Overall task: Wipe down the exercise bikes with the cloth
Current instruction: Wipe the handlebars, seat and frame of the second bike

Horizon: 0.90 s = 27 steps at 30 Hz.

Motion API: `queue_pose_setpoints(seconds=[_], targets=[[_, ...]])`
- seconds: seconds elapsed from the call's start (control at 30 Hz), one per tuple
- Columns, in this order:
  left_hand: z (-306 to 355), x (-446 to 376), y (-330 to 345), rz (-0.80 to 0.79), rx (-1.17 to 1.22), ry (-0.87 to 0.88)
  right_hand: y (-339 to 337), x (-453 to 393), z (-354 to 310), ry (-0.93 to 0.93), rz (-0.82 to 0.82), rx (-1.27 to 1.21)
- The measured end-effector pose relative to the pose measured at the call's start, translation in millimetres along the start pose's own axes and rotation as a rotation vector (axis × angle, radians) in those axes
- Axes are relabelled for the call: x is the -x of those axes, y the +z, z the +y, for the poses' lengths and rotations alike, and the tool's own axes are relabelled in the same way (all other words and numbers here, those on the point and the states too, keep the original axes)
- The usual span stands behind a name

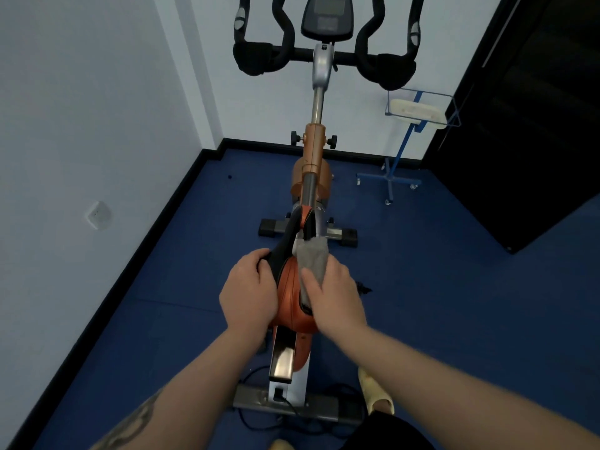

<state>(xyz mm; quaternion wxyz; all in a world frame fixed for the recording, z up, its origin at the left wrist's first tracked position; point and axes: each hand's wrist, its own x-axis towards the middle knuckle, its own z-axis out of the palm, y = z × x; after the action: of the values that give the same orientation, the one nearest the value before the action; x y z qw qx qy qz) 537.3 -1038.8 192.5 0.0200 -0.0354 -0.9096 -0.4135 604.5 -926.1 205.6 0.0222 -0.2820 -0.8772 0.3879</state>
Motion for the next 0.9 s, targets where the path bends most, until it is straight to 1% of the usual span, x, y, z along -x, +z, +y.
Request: queue_pose_setpoints(seconds=[0.07, 0.13, 0.17, 0.27, 0.4, 0.47, 0.53, 0.6, 0.67, 0.7, 0.77, 0.83, 0.9], targets=[[0, -1, 0, 0.005, 0.009, 0.0, 4, 31, 11, -0.067, 0.038, -0.085], [0, 0, 0, 0.005, 0.0, -0.002, 4, 37, 15, -0.055, 0.024, -0.17], [0, -1, 0, 0.006, -0.004, -0.002, 4, 34, 14, -0.044, 0.012, -0.171], [-1, -2, 2, 0.023, -0.003, -0.008, 0, 17, 10, -0.04, -0.024, -0.119], [0, 0, 4, 0.048, -0.014, -0.027, -10, -14, 2, -0.022, -0.129, 0.008], [0, 0, 5, 0.051, 0.0, -0.041, -6, -39, -8, 0.015, -0.154, 0.086], [0, 1, 6, 0.064, -0.004, -0.061, 2, -67, -18, 0.074, -0.154, 0.097], [0, 0, 6, 0.09, 0.008, -0.075, 9, -97, -27, 0.136, -0.132, 0.001], [0, 1, 6, 0.108, 0.037, -0.093, 11, -124, -32, 0.155, -0.086, -0.149], [0, 2, 6, 0.118, 0.056, -0.107, 11, -136, -34, 0.126, -0.067, -0.176], [2, 4, 6, 0.156, 0.082, -0.156, 9, -148, -31, -0.029, -0.081, -0.083], [2, 5, 7, 0.212, 0.124, -0.25, 2, -147, -23, -0.266, -0.119, 0.078], [1, 5, 9, 0.25, 0.24, -0.38, -8, -132, -9, -0.532, -0.183, 0.237]])
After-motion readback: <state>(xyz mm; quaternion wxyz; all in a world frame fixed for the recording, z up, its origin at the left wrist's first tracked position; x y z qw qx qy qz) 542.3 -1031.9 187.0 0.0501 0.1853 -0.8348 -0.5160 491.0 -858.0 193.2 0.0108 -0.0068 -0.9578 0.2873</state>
